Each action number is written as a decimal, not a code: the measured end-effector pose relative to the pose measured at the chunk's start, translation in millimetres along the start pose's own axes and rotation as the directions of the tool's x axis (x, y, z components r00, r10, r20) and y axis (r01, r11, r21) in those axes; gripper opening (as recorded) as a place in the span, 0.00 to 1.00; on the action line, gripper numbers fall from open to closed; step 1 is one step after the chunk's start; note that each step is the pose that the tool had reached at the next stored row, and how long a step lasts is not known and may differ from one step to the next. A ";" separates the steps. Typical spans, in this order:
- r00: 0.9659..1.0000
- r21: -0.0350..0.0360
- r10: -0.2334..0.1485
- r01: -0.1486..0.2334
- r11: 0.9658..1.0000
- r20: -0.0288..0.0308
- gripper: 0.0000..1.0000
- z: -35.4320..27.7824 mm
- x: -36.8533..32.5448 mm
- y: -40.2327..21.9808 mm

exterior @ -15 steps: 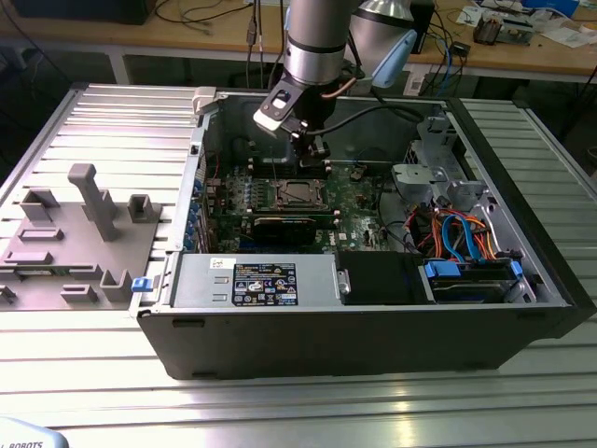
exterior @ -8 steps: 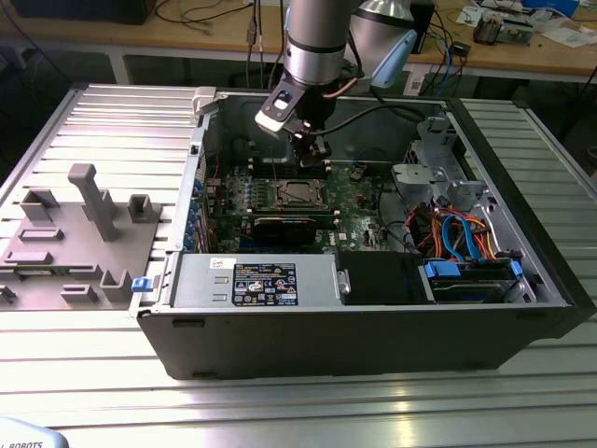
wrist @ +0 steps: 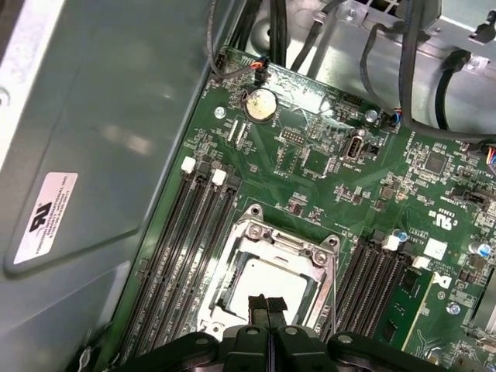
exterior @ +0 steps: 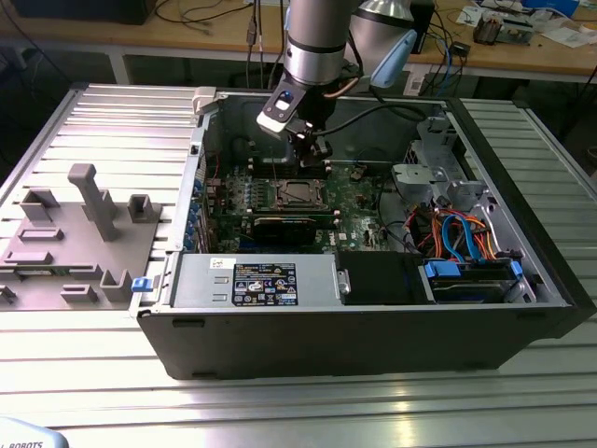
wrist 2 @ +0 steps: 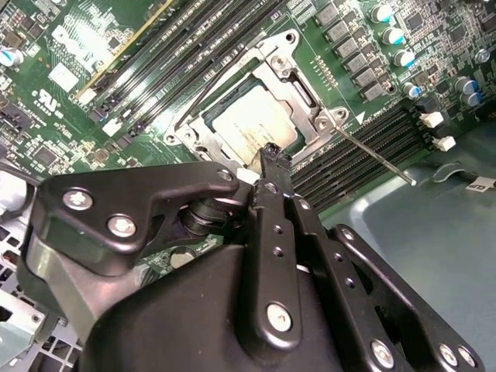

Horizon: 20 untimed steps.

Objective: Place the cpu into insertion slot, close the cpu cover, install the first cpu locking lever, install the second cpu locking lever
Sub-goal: 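Install the first cpu locking lever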

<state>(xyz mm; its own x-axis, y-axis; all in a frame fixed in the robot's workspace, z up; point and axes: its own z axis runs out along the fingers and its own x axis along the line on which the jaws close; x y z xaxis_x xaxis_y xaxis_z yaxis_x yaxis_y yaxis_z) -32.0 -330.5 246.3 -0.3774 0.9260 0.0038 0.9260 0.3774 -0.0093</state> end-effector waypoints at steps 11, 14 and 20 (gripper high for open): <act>0.998 0.000 -0.056 0.056 0.998 0.000 0.11 0.0 0.0 0.0; 0.998 0.000 -0.068 0.068 0.998 0.001 0.11 0.0 0.0 0.0; 0.996 0.000 -0.095 0.095 0.996 0.001 0.11 0.0 0.0 0.0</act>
<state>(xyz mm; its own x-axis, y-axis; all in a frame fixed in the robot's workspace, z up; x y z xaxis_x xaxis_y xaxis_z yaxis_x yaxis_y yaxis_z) -32.0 -330.5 246.3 -0.4633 0.8862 0.0038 0.8861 0.4634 -0.0093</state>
